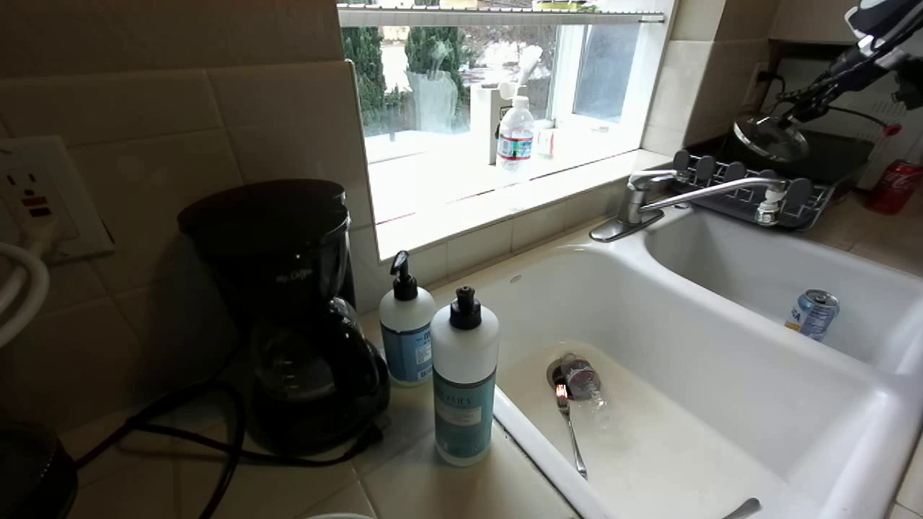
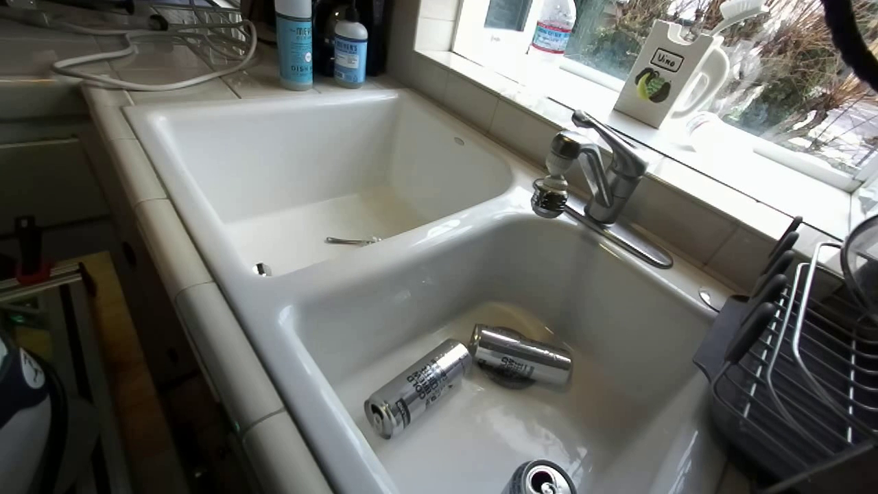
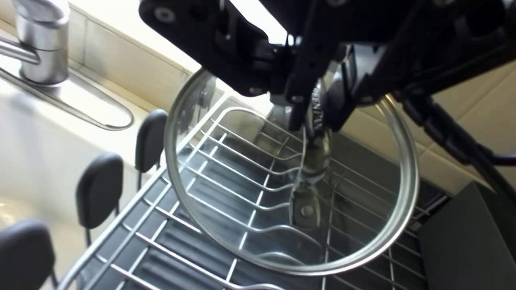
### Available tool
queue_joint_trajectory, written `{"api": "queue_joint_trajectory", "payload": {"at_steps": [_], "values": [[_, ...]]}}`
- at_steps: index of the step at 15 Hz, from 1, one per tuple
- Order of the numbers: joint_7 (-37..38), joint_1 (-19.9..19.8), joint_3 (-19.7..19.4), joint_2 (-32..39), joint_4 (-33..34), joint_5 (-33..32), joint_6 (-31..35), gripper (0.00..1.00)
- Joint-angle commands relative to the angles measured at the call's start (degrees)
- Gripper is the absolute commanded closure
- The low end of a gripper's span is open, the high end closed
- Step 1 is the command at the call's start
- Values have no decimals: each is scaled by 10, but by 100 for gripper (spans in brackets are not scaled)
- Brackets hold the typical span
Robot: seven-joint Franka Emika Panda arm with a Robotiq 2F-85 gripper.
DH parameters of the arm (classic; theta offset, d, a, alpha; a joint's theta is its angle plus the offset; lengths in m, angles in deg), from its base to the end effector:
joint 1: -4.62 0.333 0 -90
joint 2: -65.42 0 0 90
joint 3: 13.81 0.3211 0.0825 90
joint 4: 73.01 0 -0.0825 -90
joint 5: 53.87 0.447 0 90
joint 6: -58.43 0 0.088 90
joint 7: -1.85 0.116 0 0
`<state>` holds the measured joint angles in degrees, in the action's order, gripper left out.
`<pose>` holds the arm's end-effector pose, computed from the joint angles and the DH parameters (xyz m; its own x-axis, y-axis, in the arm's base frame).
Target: Remove the glass lid from the drying rack and put it on the window sill
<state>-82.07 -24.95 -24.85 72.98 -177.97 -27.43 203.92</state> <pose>0.5365 -0.4571 0.4971 0.7535 0.4910 0.4372 0.3031 -0.8496 0.4317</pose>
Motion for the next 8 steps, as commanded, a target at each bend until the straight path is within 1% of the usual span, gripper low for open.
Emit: {"api": "queue_joint_trajectory", "payload": {"at_steps": [1, 3, 5, 8], "values": [[-35, 29, -18, -75, -32, -17, -64, 95], [-52, 49, -21, -78, -8, -14, -104, 95], [-68, 75, -18, -66, 21, 3, -143, 95], [-68, 111, -7, -33, 62, 3, -168, 95]]}}
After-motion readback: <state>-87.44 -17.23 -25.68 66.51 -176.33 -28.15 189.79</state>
